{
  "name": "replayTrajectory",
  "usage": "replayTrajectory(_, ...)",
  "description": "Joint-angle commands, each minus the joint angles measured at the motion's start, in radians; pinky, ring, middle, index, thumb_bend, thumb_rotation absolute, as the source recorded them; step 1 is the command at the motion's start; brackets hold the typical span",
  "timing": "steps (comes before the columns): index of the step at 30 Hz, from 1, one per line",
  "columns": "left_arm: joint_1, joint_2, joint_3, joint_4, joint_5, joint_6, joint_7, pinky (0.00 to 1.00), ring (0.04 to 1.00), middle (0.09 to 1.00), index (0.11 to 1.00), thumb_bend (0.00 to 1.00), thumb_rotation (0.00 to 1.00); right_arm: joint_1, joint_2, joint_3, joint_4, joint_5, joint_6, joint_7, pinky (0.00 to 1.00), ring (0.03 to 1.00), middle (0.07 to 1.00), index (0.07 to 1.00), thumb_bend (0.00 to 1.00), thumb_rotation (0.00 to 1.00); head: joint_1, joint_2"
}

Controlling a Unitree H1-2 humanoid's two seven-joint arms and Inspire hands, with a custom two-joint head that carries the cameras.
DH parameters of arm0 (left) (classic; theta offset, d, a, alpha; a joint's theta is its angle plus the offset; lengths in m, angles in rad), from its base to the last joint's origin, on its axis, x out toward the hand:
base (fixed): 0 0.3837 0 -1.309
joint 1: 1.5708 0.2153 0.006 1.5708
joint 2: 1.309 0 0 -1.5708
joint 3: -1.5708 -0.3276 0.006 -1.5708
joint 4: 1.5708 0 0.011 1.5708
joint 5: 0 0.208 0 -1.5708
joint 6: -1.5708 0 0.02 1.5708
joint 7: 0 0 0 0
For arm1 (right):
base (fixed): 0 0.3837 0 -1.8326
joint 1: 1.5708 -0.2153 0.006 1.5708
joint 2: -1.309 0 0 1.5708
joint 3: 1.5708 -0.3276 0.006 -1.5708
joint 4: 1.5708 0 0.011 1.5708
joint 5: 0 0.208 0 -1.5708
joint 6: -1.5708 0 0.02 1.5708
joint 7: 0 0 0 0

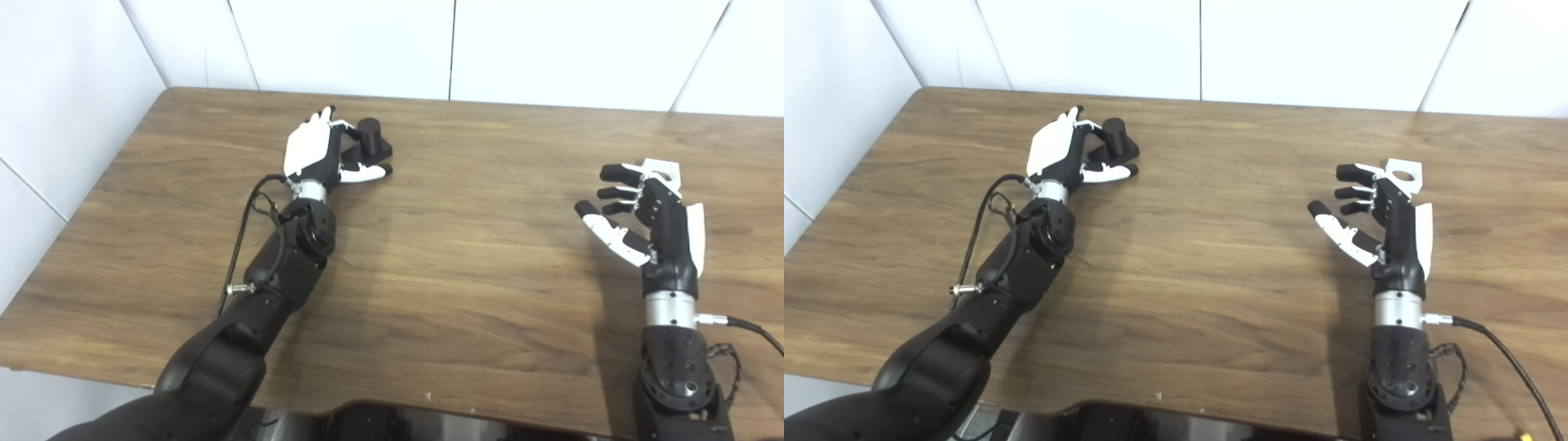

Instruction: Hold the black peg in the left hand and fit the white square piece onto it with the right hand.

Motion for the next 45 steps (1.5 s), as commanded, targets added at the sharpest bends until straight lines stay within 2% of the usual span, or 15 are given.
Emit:
replayTrajectory(1, -0.05, 0.008, -0.004, 0.027, 0.004, -0.017, 0.033, 1.0, 1.0, 0.985, 0.618, 0.87, 0.41, -0.019, -0.009, -0.012, -0.012, -0.009, -0.032, -0.007, 0.49, 0.601, 0.673, 0.652, 0.57, 0.21, 0.001, 0.002)
replayTrajectory(7, -0.057, 0.01, -0.007, 0.049, -0.008, -0.048, 0.068, 1.0, 1.0, 0.971, 0.602, 0.84, 0.4, -0.015, -0.016, -0.016, -0.017, -0.011, -0.033, -0.005, 0.51, 0.608, 0.677, 0.656, 0.56, 0.21, 0.003, 0.003)
replayTrajectory(12, -0.054, 0.015, -0.002, 0.043, -0.013, -0.054, 0.069, 1.0, 1.0, 0.969, 0.584, 0.77, 0.38, -0.015, -0.017, -0.019, -0.016, -0.006, -0.039, -0.004, 0.5, 0.605, 0.674, 0.654, 0.55, 0.19, 0.007, 0.005)
replayTrajectory(18, -0.046, 0.024, 0.005, 0.03, -0.019, -0.058, 0.072, 1.0, 1.0, 0.956, 0.538, 0.73, 0.3, -0.01, -0.016, -0.022, -0.021, -0.006, -0.035, -0.004, 0.5, 0.598, 0.669, 0.652, 0.55, 0.21, 0.01, 0.008)
replayTrajectory(20, -0.043, 0.026, 0.005, 0.026, -0.022, -0.058, 0.076, 1.0, 1.0, 0.946, 0.502, 0.58, 0.15, -0.008, -0.015, -0.024, -0.024, -0.005, -0.034, -0.004, 0.5, 0.597, 0.67, 0.651, 0.54, 0.2, 0.011, 0.01)
replayTrajectory(23, -0.043, 0.029, 0.007, 0.029, -0.024, -0.069, 0.089, 1.0, 1.0, 0.929, 0.484, 0.52, 0.09, -0.007, -0.014, -0.027, -0.023, 0.001, -0.04, -0.002, 0.5, 0.595, 0.672, 0.652, 0.54, 0.2, 0.012, 0.012)
replayTrajectory(36, -0.043, 0.045, -0.005, 0.034, -0.013, -0.073, 0.1, 1.0, 0.942, 0.866, 0.477, 0.5, 0.09, 0.0, -0.016, -0.034, -0.035, 0.003, -0.028, 0.005, 0.52, 0.599, 0.686, 0.665, 0.53, 0.31, 0.015, 0.017)
replayTrajectory(40, -0.042, 0.046, -0.009, 0.029, -0.013, -0.068, 0.091, 1.0, 0.94, 0.866, 0.478, 0.5, 0.09, 0.002, -0.018, -0.034, -0.044, 0.002, -0.024, 0.007, 0.53, 0.603, 0.686, 0.669, 0.51, 0.36, 0.012, 0.019)
replayTrajectory(45, -0.036, 0.04, -0.013, 0.017, -0.021, -0.065, 0.074, 1.0, 0.946, 0.864, 0.479, 0.5, 0.09, 0.0, -0.021, -0.036, -0.045, 0.0, -0.025, 0.006, 0.53, 0.599, 0.681, 0.666, 0.51, 0.38, 0.006, 0.016)
